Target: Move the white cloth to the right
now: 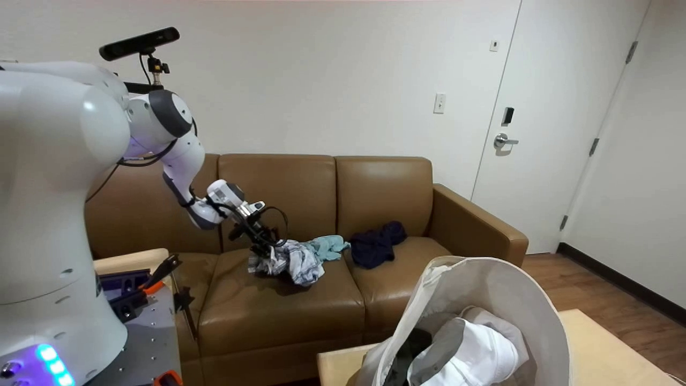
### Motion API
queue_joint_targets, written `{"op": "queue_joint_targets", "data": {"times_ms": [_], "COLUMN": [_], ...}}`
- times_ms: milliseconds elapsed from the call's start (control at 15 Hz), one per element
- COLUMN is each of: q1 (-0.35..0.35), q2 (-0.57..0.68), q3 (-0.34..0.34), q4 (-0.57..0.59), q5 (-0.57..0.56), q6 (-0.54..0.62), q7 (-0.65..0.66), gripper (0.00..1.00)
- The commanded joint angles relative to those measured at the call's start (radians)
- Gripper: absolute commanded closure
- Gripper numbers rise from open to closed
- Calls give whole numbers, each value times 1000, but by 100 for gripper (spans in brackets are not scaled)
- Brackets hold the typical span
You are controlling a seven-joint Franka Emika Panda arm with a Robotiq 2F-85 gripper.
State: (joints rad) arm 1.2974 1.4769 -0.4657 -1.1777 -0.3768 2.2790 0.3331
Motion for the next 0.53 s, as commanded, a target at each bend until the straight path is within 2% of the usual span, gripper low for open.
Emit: {"op": "queue_joint_targets", "data": {"times_ms": [0, 133, 267, 400, 467], "q1": [50, 60, 50, 25, 0], "q2": [-6, -2, -2, -2, -1], "q3": [-120, -171, -190, -186, -157], "q4": [7, 10, 1, 0, 16], "q5": [-39, -71, -151, -251, -250], "q6": [-81, -122, -158, -215, -278], "q7": [80, 96, 125, 169, 191], "gripper": [89, 89, 89, 89, 89]}}
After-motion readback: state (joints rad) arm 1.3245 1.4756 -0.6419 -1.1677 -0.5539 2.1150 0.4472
